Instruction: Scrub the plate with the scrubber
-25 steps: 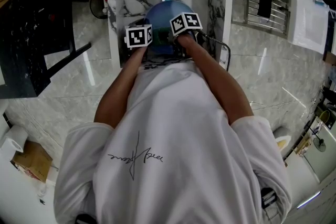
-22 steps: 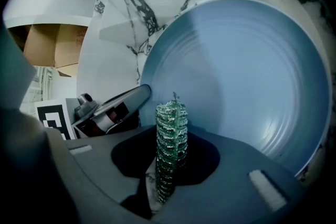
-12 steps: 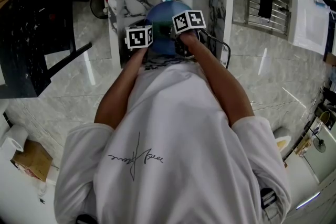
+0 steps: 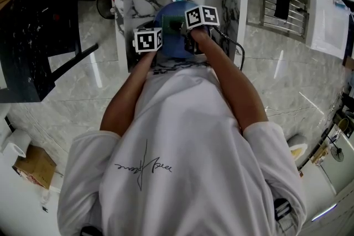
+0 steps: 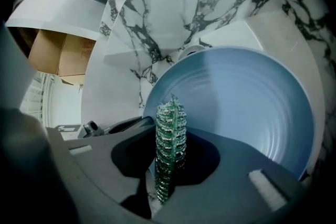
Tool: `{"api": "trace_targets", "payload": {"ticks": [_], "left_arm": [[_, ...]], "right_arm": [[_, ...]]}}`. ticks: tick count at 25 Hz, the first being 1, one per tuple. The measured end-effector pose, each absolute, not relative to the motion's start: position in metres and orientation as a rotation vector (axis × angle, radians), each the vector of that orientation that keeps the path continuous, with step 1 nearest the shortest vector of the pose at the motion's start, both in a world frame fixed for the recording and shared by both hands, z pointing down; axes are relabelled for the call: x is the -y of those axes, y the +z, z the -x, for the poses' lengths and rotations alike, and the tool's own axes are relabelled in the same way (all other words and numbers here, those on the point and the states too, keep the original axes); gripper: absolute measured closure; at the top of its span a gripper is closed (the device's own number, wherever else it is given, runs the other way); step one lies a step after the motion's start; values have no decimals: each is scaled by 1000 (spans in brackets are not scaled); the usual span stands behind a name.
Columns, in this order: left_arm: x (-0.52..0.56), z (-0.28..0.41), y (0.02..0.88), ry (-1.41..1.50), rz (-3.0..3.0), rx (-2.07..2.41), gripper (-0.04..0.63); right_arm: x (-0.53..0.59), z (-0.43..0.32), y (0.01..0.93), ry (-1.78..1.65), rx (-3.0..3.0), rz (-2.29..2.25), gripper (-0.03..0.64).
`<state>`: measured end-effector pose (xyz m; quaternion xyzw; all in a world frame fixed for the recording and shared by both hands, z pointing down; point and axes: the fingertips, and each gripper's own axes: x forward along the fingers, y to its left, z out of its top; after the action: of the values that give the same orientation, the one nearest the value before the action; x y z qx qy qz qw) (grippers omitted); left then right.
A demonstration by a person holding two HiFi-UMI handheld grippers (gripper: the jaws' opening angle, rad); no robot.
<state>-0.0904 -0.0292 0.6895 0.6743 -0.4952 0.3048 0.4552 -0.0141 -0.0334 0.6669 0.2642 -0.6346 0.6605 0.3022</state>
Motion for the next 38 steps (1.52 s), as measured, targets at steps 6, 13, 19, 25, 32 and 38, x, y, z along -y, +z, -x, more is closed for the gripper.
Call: {"api": "trace_targets", "payload": {"ticks": [6, 13, 19, 25, 32, 38], "left_arm": [[29, 89, 689, 752, -1673, 1215, 554], [28, 88, 691, 756, -1681, 1210, 554], [29, 87, 691, 756, -1690, 1210, 554], [29, 87, 691, 759, -1694, 1207, 554], [28, 87, 691, 759, -1693, 1208, 554], [29, 89, 692, 760, -1686, 1218, 554]], "right_arm": [[39, 10, 673, 1763, 1666, -733, 551], [38, 6, 676, 1745, 1658, -722, 551], [42, -1, 677, 1718, 1657, -732, 551], [46, -11, 677, 1689, 1657, -751, 551], [50, -25, 677, 1665, 1650, -788, 551], [55, -38, 677, 1635, 1638, -824, 551]]}}
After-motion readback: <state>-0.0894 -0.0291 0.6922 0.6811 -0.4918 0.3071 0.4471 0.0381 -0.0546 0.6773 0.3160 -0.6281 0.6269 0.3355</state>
